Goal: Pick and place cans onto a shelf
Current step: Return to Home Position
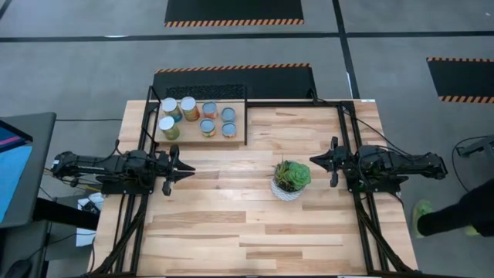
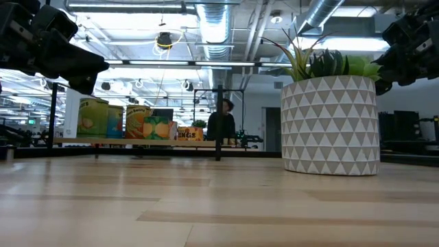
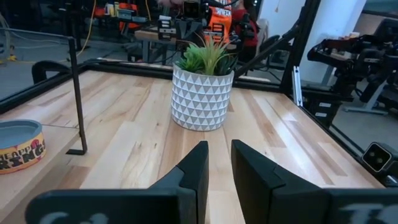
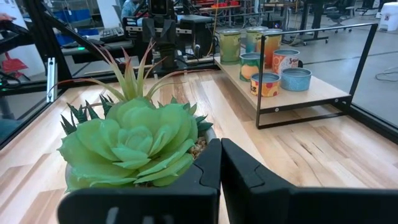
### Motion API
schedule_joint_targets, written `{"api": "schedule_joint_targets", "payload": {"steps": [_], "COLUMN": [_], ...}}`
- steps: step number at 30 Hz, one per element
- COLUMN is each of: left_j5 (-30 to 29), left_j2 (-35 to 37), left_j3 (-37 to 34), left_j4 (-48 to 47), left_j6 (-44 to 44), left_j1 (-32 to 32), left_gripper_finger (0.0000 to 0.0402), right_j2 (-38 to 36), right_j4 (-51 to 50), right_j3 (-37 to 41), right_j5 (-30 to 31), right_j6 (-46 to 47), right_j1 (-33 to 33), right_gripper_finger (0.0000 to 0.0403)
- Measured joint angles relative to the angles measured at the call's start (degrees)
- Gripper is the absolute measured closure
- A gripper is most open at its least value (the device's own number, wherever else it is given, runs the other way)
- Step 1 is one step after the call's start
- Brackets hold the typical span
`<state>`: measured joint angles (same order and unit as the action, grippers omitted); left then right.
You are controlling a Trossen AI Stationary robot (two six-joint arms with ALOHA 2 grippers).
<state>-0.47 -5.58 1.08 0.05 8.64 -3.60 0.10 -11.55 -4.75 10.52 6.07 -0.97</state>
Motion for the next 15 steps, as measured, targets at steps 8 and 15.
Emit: {"api": "schedule_joint_targets", "payload": {"steps": [8,15], "left_j5": [-0.07,-0.26], "left_j2": [4.45,5.22], "left_j3": [0.02,0.13], "left_j4": [-0.09,-0.28], "left_j6": [0.04,-0.45], "left_j1": [0.0,0.0], "left_gripper_finger": [0.0345,0.0345], "right_j2": [0.0,0.02], "right_j4": [0.0,-0.01], "right_j3": [0.0,0.0], "right_j5": [0.0,0.0], "right_j6": [0.0,-0.02], "right_j1": [0.0,-0.02], "right_gripper_finger": [0.0375,0.0375]}}
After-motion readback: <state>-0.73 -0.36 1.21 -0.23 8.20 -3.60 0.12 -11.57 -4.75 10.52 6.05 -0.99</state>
